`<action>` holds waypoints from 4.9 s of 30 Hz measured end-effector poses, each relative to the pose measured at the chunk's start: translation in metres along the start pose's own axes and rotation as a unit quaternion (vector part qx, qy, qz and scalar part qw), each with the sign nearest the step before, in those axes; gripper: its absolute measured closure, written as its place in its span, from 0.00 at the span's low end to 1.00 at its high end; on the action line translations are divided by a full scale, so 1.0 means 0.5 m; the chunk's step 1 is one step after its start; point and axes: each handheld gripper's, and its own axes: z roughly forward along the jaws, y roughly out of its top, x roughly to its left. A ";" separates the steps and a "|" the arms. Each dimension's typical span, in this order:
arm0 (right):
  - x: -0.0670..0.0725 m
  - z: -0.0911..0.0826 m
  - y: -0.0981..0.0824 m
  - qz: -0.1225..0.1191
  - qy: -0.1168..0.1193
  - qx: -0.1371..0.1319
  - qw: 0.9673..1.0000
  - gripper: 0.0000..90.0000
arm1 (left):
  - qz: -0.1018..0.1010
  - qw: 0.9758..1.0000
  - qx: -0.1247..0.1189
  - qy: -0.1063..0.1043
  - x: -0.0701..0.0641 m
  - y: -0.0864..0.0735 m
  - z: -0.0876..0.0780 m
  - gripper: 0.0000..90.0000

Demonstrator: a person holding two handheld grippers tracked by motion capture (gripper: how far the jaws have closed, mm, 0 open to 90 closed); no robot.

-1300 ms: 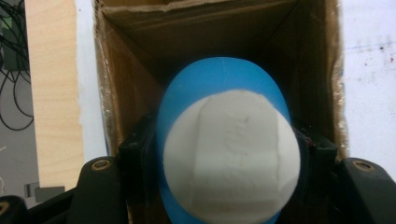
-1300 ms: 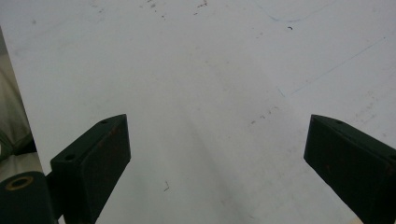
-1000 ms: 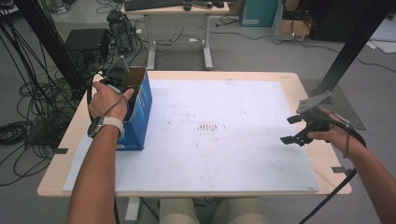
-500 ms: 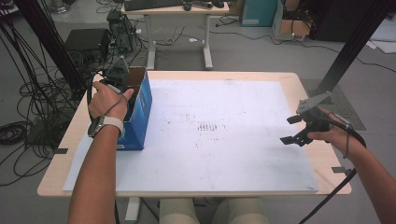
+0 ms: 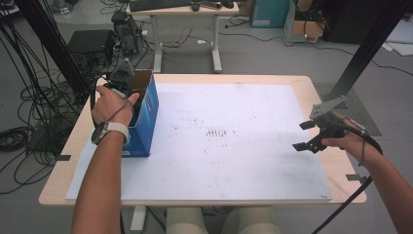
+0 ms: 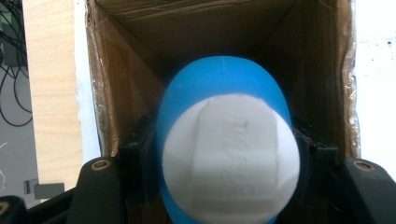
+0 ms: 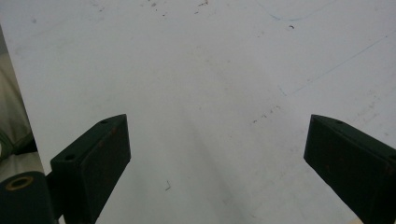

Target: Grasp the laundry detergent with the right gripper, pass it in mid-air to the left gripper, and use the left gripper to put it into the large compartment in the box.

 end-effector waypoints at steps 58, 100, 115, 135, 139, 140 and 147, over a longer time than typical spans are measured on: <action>0.001 0.001 0.000 0.000 0.002 0.000 1.000 0.08 | 0.002 1.000 0.001 -0.002 0.003 -0.005 -0.002 0.42; 0.000 0.006 0.000 0.001 0.004 -0.001 1.000 0.08 | 0.003 1.000 0.002 -0.003 0.006 -0.005 -0.002 0.41; 0.000 0.004 -0.001 0.001 0.003 -0.002 1.000 0.08 | 0.002 1.000 0.000 -0.003 0.007 -0.006 -0.002 0.41; 0.000 0.004 0.001 -0.002 0.004 0.001 1.000 0.08 | 0.001 1.000 -0.003 -0.004 0.006 -0.007 -0.002 0.41; 0.001 0.004 0.000 0.000 0.004 -0.001 1.000 0.08 | 0.003 1.000 -0.002 -0.004 0.006 -0.006 -0.002 0.41; 0.001 0.004 0.000 0.000 0.003 -0.001 1.000 0.08 | 0.003 1.000 -0.002 -0.004 0.006 -0.006 -0.002 0.41; 0.001 0.004 0.002 -0.001 0.003 -0.001 1.000 0.08 | 0.002 1.000 -0.003 -0.005 0.007 -0.007 -0.002 0.41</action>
